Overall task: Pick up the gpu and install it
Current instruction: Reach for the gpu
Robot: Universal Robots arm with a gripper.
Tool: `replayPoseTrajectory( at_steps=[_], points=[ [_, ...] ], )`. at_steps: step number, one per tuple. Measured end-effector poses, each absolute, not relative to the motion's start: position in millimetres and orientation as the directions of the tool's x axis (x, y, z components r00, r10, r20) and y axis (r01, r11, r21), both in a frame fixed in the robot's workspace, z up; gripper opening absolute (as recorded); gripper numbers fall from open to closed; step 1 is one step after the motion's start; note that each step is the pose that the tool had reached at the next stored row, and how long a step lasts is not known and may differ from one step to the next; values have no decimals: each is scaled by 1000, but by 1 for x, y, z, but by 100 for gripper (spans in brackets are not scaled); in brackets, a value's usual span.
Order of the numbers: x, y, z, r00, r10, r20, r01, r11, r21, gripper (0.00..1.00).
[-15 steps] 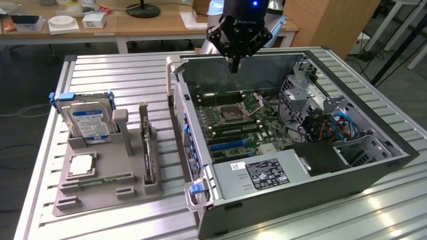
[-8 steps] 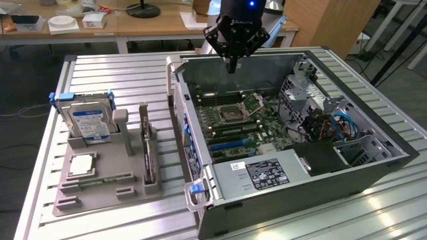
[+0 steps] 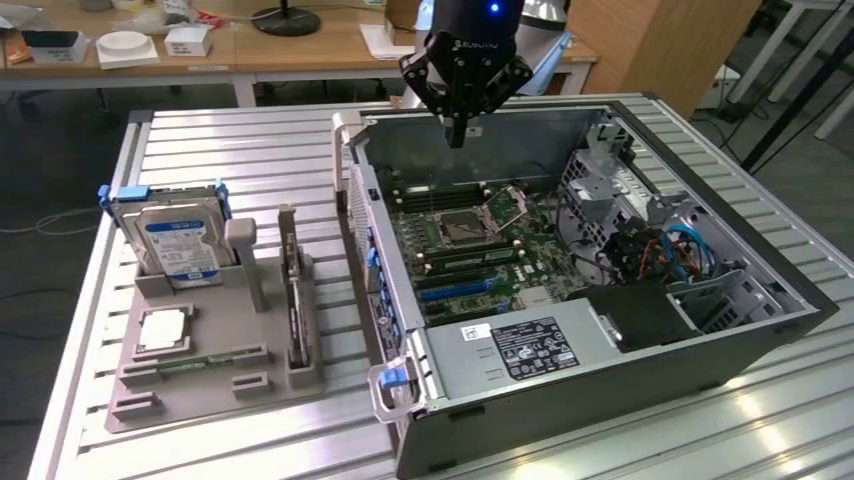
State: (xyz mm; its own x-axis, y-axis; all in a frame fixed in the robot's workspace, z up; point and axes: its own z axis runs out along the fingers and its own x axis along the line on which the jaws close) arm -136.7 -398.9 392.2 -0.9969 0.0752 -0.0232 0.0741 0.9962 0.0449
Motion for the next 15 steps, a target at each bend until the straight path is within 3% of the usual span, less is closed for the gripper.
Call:
replayPoseTrajectory(
  at_steps=[15],
  points=[
    [-162, -399, 391, -997, 75, -23, 74, 996, 45, 11]
  ],
)
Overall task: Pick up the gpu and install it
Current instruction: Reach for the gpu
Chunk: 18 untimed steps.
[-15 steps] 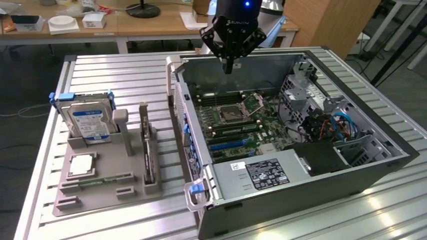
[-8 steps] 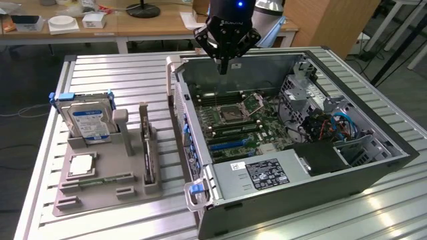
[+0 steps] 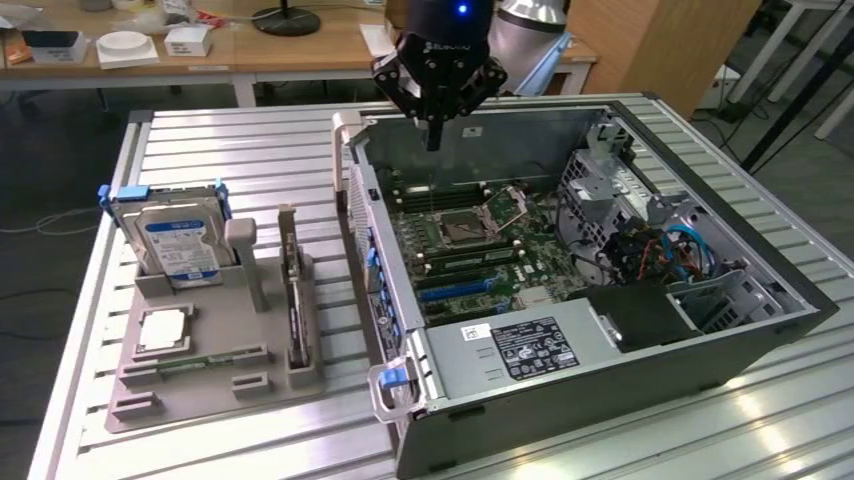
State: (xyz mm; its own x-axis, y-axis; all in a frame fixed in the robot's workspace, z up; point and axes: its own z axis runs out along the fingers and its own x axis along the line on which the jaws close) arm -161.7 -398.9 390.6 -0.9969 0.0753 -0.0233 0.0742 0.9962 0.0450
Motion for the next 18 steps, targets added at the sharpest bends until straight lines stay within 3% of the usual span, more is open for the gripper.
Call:
replayPoseTrajectory(
  at_steps=[18],
  points=[
    [-185, -399, 387, -997, 75, -23, 74, 996, 45, 11]
  ],
)
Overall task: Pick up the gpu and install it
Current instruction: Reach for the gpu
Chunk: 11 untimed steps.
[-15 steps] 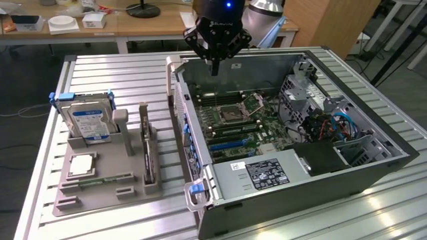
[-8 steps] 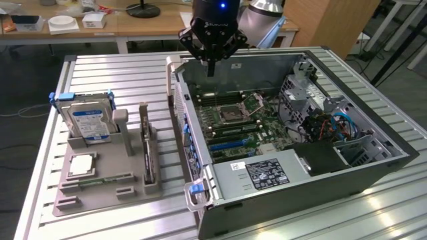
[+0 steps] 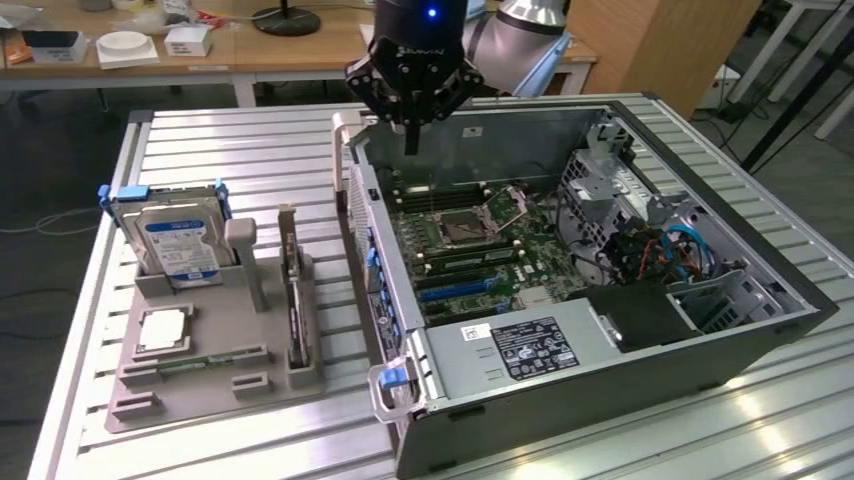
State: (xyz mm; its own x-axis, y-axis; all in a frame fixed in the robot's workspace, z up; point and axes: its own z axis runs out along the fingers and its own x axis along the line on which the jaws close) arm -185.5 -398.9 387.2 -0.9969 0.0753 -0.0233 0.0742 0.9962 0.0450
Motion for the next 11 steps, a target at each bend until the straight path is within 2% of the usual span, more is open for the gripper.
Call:
replayPoseTrajectory(
  at_steps=[11],
  points=[
    [-202, -399, 385, -997, 75, -23, 74, 996, 45, 11]
  ],
)
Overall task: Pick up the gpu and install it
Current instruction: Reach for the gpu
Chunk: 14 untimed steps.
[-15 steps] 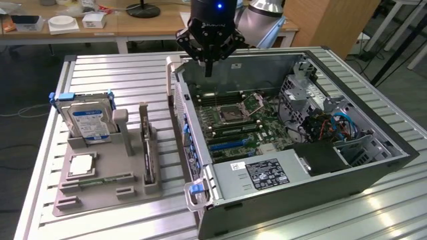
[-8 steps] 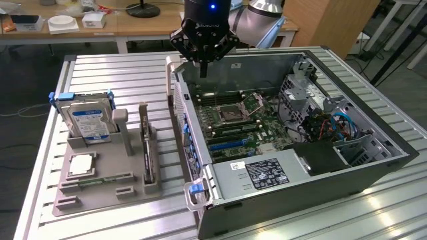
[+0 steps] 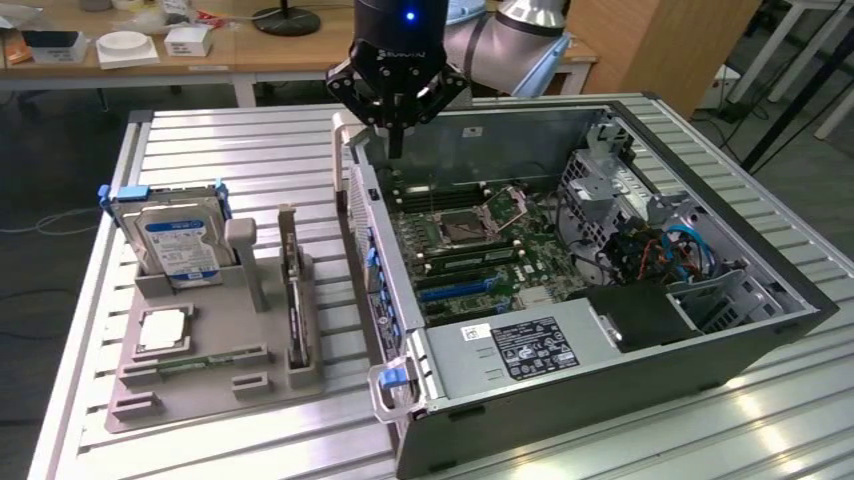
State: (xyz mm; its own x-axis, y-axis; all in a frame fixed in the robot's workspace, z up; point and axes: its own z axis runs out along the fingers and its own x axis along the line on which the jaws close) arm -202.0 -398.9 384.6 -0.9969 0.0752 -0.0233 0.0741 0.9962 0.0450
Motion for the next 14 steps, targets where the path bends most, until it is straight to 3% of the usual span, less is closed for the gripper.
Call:
replayPoseTrajectory(
  at_steps=[14],
  points=[
    [-226, -399, 381, -997, 75, -23, 74, 996, 45, 11]
  ],
)
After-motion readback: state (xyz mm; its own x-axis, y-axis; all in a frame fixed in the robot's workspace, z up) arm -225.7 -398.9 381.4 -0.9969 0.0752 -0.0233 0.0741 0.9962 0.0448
